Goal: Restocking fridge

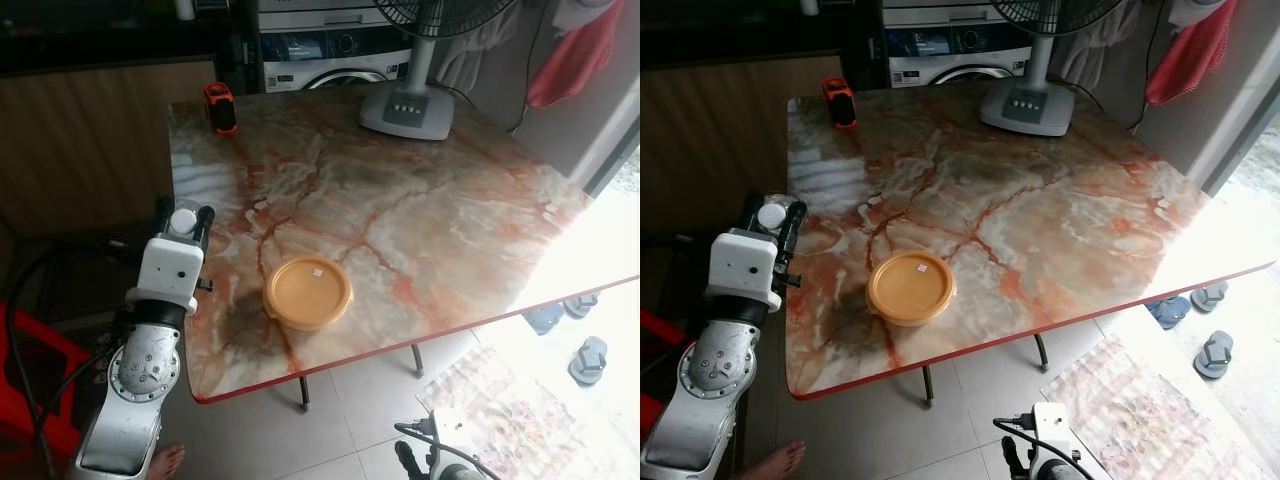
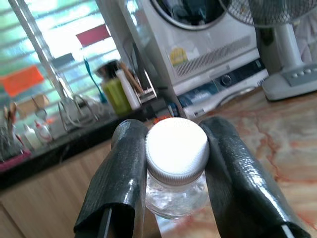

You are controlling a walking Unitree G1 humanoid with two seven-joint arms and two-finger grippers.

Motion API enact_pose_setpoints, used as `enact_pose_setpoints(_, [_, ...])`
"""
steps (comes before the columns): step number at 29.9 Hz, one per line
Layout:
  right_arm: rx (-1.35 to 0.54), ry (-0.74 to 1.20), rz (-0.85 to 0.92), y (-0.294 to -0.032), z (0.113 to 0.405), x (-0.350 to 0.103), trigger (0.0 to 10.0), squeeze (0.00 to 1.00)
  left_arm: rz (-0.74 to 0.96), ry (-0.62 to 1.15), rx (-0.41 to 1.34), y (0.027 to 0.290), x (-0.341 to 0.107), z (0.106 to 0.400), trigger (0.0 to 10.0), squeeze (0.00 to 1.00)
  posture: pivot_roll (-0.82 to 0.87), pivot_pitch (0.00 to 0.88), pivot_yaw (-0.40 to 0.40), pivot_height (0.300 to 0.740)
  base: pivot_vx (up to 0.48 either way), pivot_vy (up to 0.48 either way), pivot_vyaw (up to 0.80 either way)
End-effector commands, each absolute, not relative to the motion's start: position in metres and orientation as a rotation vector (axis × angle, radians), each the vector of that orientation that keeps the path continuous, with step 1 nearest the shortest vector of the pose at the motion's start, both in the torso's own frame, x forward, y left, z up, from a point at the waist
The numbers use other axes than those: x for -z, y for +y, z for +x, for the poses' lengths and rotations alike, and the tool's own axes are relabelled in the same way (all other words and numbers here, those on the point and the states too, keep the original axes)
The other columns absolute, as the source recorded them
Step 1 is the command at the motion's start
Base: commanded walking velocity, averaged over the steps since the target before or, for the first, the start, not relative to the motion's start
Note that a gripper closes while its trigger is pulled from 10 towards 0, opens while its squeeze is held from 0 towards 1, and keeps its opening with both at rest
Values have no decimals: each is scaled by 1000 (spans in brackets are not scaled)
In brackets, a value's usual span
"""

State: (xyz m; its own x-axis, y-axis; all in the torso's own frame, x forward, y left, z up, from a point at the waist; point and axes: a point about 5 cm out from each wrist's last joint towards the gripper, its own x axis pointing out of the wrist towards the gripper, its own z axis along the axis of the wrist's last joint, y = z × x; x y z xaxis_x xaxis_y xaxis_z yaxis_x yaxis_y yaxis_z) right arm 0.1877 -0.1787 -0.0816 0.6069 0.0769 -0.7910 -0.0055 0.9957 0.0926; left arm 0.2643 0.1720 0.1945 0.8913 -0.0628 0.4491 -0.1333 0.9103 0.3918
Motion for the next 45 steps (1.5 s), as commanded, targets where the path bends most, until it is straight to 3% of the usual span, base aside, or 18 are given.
enact_pose_setpoints(1, [-33,925,90,-179,185,83,10000,0,426,-520,-51,172,-202,265,10000,0,128,35,-62,740,0,0,0])
enact_pose_setpoints(10, [-8,936,112,-178,183,85,10000,0,402,-551,-43,168,-204,268,10000,0,133,29,-64,740,0,0,0])
enact_pose_setpoints(39, [-7,942,109,-179,183,85,10000,0,395,-552,3,162,-208,275,10000,0,134,0,-56,740,0,0,-800])
enact_pose_setpoints(45, [-8,945,107,-179,182,85,10000,0,378,-561,7,161,-210,275,10000,0,135,0,-58,740,0,-349,-800])
